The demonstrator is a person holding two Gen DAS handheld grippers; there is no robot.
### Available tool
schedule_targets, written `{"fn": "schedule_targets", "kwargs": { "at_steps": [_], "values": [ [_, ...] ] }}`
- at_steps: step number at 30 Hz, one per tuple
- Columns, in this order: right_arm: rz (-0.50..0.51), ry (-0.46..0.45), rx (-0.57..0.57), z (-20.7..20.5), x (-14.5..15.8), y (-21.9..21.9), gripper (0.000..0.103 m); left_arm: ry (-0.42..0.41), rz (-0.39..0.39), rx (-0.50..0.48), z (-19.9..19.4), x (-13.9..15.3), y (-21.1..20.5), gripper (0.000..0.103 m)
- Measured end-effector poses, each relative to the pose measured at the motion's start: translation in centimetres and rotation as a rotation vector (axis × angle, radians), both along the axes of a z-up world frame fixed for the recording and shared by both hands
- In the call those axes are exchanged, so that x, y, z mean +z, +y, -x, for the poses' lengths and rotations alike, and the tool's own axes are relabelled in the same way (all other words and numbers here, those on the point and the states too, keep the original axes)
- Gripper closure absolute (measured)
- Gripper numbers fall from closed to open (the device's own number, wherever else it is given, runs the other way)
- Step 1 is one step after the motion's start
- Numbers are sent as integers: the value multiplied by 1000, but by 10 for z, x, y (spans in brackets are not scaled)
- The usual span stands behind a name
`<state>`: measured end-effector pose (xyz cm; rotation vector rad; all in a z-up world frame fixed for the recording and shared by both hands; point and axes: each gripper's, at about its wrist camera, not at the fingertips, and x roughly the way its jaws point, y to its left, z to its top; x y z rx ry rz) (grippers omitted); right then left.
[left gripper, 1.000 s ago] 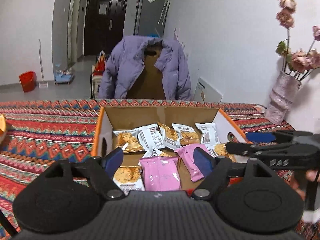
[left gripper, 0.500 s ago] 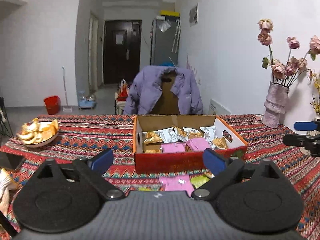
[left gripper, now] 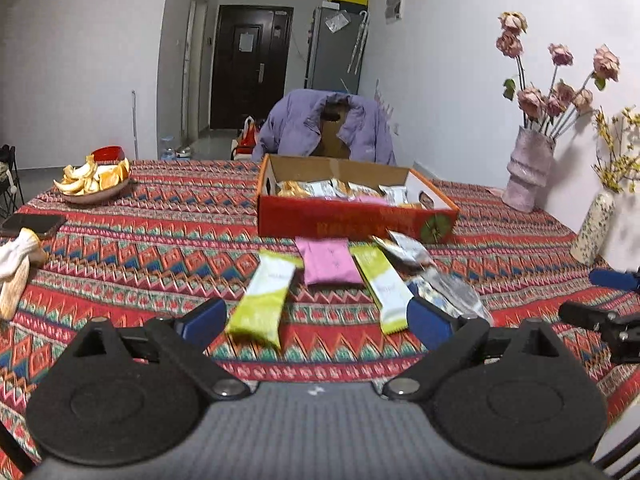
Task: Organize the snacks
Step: 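Withdraw both tools from the box back toward the snack pile, then grasp a pink packet with the left gripper while the right grasps a white packet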
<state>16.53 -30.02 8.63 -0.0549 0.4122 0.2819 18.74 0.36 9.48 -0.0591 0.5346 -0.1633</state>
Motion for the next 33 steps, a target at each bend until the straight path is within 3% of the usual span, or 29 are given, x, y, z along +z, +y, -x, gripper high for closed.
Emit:
{"fn": "schedule_targets", "kwargs": {
  "at_steps": [5, 9, 14, 17, 19, 23, 26, 33],
  "values": [
    [-25, 41, -14, 15, -14, -5, 7, 20, -24, 6, 8, -7, -4, 4],
    [-13, 57, -36, 18, -18, -10, 7, 46, 0, 10, 7, -12, -6, 4],
    [-29, 71, -51, 7, -19, -16, 7, 58, 83, -16, -15, -9, -14, 6],
    [-52, 82, -56, -6, -19, -19, 7, 57, 63, -41, -38, -11, -27, 7],
    [-72, 92, -57, -19, -20, -20, 7, 64, 47, -43, -57, -17, -33, 9],
    [-135, 114, -57, -54, -21, -24, 8, 143, 62, -56, -109, -38, -43, 26],
    [-175, 129, -57, -89, -22, -24, 8, 209, 83, -55, -149, -58, -45, 28],
    [-253, 189, -26, -185, -37, -15, 9, 259, 51, -25, -212, -89, -49, 28]
  ]
}}
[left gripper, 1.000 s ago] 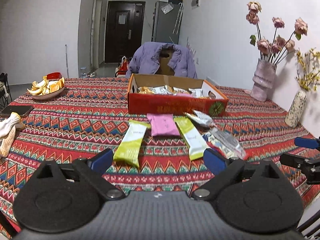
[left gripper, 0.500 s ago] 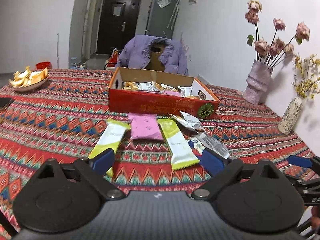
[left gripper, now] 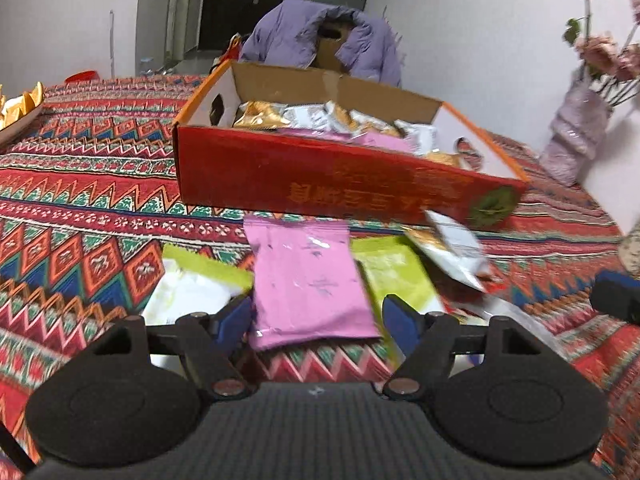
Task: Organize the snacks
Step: 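Grasp a pink packet with the left gripper while the right grasps a white packet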
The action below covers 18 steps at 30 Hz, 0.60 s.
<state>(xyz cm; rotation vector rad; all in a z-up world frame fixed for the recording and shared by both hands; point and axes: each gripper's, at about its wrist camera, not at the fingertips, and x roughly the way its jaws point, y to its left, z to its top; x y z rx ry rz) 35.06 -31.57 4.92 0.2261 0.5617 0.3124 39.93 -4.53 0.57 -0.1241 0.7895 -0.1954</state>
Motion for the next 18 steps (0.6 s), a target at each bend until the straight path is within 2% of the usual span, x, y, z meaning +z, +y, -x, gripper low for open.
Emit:
{"fn": "schedule_targets", "kwargs": {
  "at_steps": [3, 6, 8, 10, 15, 18],
  "values": [
    [7, 31, 14, -43, -12, 11, 12, -5, -1, -10, -15, -5, 1, 28],
    [97, 52, 33, -77, -23, 28, 16, -16, -26, -12, -25, -6, -1, 29],
    [144, 75, 53, -96, -30, 39, 27, -23, -19, -12, -29, -7, 2, 37],
    [160, 80, 68, -102, -36, 46, 31, -33, -24, -13, -31, -7, 3, 40],
    [114, 93, 72, -109, -42, 44, 31, -42, -26, -11, -31, -7, 3, 41],
    [22, 142, 97, -112, -45, 30, 31, -24, -15, -9, -29, -4, 3, 41]
  ]
}}
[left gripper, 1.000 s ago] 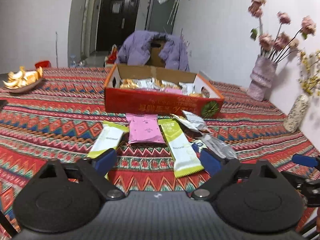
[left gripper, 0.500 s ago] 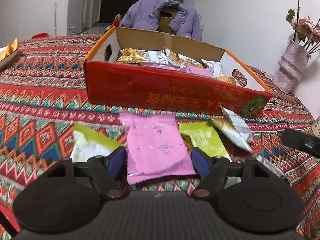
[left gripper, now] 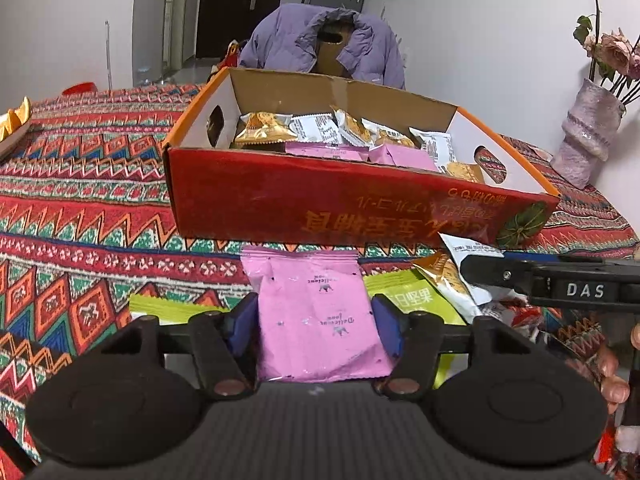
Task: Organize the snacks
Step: 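Grasp a pink packet with the left gripper while the right grasps a white packet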
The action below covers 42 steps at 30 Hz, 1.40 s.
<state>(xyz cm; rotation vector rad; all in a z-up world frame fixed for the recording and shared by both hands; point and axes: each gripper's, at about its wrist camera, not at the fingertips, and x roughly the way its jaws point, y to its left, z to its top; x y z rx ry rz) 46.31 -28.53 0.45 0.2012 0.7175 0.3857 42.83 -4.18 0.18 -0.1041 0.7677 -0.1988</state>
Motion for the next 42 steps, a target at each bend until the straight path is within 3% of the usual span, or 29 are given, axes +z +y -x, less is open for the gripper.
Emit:
{"fn": "schedule_targets", "kwargs": {
  "at_steps": [3, 6, 8, 10, 13, 16, 18, 19, 26, 27, 29, 32, 35, 38, 40, 42],
  "values": [
    [-59, 33, 18, 2, 0, -10, 34, -7, 24, 9, 9, 8, 7, 41],
    [5, 21, 62, 13, 1, -1, 51, -25, 33, 24, 21, 17, 13, 41],
    [12, 21, 100, 20, 4, 3, 69, -31, 38, 33, 29, 23, 15, 41],
    [47, 3, 119, 29, 7, 7, 77, -45, 32, 37, 39, 29, 17, 41],
    [140, -31, 126, 48, 17, 12, 80, -72, 12, 47, 56, 39, 22, 41],
    [224, -121, 185, 71, 27, 14, 75, -86, 13, 55, 71, 45, 27, 41],
    [253, -160, 260, 76, 31, 13, 57, -90, 15, 62, 80, 47, 31, 41],
    [289, -165, 315, 75, 31, 15, 41, -90, 14, 66, 83, 47, 32, 41],
    [498, -253, 657, 58, 24, 42, 39, -91, 9, 74, 97, 49, 36, 41],
    [508, -251, 683, 55, 26, 44, 37, -94, 8, 74, 99, 49, 36, 41],
    [538, -259, 705, 42, 29, 49, 19, -96, 7, 77, 102, 50, 37, 41],
    [531, -272, 798, 36, 36, 51, 19, -89, -5, 80, 103, 49, 36, 41],
    [414, -211, 901, 31, 41, 49, 19, -89, -10, 82, 103, 49, 37, 41],
    [445, -151, 971, 29, 31, 51, 29, -86, -12, 83, 102, 48, 37, 41],
    [437, -151, 971, 28, 26, 49, 29, -82, -14, 78, 100, 47, 35, 41],
    [400, -126, 923, 22, 26, 41, 36, -78, -14, 72, 98, 45, 33, 41]
  ]
}}
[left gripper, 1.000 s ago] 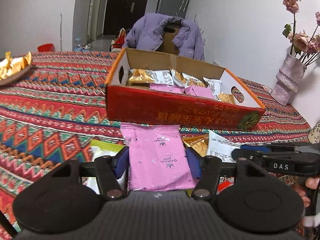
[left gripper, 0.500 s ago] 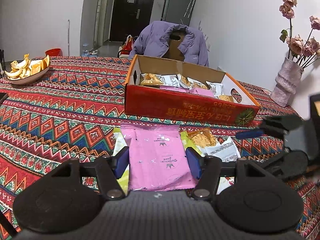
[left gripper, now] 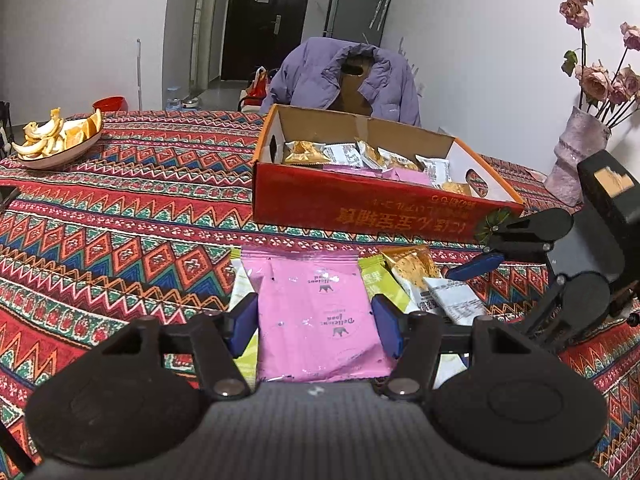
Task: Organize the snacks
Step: 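Grasp a pink packet with the left gripper while the right grasps a white packet, then carry both packets into the box and open both grippers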
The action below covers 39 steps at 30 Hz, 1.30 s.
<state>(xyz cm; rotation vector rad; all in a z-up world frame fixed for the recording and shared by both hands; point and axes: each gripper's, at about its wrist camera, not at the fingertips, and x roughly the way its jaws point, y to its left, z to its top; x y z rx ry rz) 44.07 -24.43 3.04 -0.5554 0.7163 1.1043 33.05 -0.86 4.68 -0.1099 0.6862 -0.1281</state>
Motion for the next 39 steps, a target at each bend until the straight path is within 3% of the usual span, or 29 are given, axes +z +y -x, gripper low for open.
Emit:
{"fn": "schedule_targets", "kwargs": {
  "at_steps": [2, 7, 12, 17, 21, 28, 31, 35, 39],
  "values": [
    [-27, 11, -108, -5, -1, -14, 49, 1, 1, -6, 0, -1, -1, 41],
    [-192, 83, -363, 7, -4, -65, 60, 0, 6, -13, 0, -1, -2, 41],
    [-318, 17, -606, 49, 5, -108, 62, -27, 14, -26, 6, 4, -1, 41],
    [-325, -28, -706, 78, 23, -120, 63, -49, 36, -48, 11, 10, -4, 41],
    [-325, -69, -682, 84, 43, -101, 63, -69, 16, -92, -7, 24, -3, 41],
    [-336, -92, -616, 24, 92, -61, 63, -107, 0, -133, -96, 63, 1, 41],
    [-300, -62, -612, -22, 100, -34, 63, -59, 12, -118, -151, 60, -2, 41],
    [-265, 51, -630, -90, 77, -3, 63, 7, 1, -98, -217, 38, -8, 41],
    [-224, 152, -675, -134, 40, 15, 62, 63, -40, -74, -254, 7, -11, 41]
  ]
}}
